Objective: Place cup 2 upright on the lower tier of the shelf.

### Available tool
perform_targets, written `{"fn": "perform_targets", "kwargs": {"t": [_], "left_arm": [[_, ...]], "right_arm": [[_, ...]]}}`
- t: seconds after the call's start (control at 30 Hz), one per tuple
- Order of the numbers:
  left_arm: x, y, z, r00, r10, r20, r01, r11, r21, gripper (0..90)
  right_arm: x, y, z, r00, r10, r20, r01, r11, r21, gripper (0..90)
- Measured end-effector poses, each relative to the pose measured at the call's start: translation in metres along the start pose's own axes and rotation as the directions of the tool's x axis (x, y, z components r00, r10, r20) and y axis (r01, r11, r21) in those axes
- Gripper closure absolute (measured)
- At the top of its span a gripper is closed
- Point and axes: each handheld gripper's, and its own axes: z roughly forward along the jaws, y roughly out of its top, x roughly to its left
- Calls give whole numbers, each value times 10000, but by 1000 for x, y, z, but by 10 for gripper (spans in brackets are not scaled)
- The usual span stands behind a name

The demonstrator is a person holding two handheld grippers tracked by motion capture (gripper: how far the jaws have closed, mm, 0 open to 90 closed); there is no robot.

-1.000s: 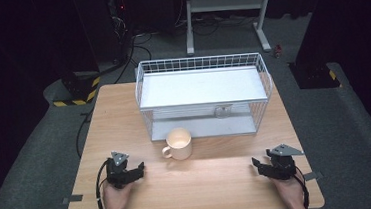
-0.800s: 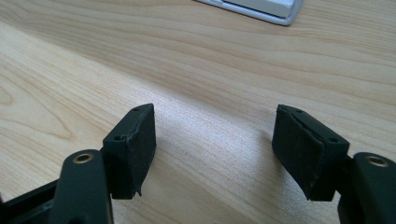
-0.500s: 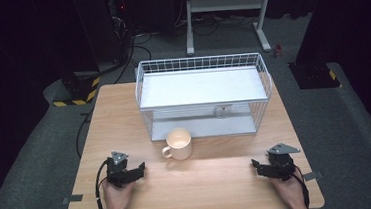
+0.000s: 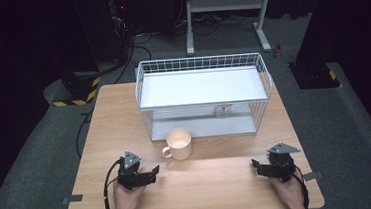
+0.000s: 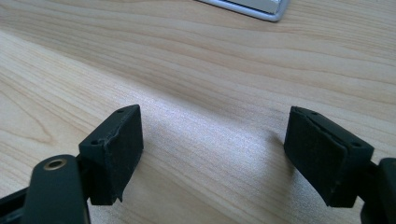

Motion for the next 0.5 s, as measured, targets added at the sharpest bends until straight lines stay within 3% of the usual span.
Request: {"fn": "perform_targets", "kwargs": {"t": [0.23,0.4,0.5], "left_arm": [[-16,7,7,9990,339,290,-340,9994,15,131],[-26,17,14,9961,818,339,-817,9966,-56,120],[-29,21,18,9962,741,450,-732,9971,-217,113]], "right_arm": [[0,0,0,10000,-6,3,6,10000,-1,197],[1,0,-1,9999,108,46,-108,9999,28,197],[1,-1,-1,9998,152,96,-152,9999,26,193]]}}
